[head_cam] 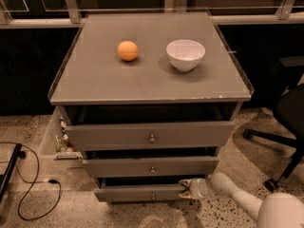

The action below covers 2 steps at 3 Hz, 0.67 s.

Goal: Open bottom drawer

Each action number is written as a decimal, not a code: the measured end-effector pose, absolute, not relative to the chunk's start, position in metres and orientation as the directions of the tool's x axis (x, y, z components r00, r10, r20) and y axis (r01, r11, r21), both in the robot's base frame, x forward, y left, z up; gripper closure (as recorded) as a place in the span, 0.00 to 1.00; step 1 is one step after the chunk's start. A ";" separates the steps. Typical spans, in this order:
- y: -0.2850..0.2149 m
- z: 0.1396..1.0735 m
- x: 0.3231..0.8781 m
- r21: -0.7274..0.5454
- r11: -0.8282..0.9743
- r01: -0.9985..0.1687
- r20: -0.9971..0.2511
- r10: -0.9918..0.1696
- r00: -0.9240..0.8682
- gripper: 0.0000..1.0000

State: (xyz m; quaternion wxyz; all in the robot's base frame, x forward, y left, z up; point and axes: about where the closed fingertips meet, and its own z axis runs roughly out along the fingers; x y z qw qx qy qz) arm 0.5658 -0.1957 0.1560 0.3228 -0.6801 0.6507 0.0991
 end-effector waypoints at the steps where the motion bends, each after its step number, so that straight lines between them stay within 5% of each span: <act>1: -0.197 0.156 0.561 -0.293 0.061 -0.954 -0.578 -0.807 0.125 0.38; 2: -0.197 0.157 0.561 -0.293 0.061 -0.954 -0.578 -0.807 0.125 0.61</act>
Offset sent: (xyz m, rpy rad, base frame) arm -0.1213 -0.0911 -0.0147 0.1943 0.1272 -0.0420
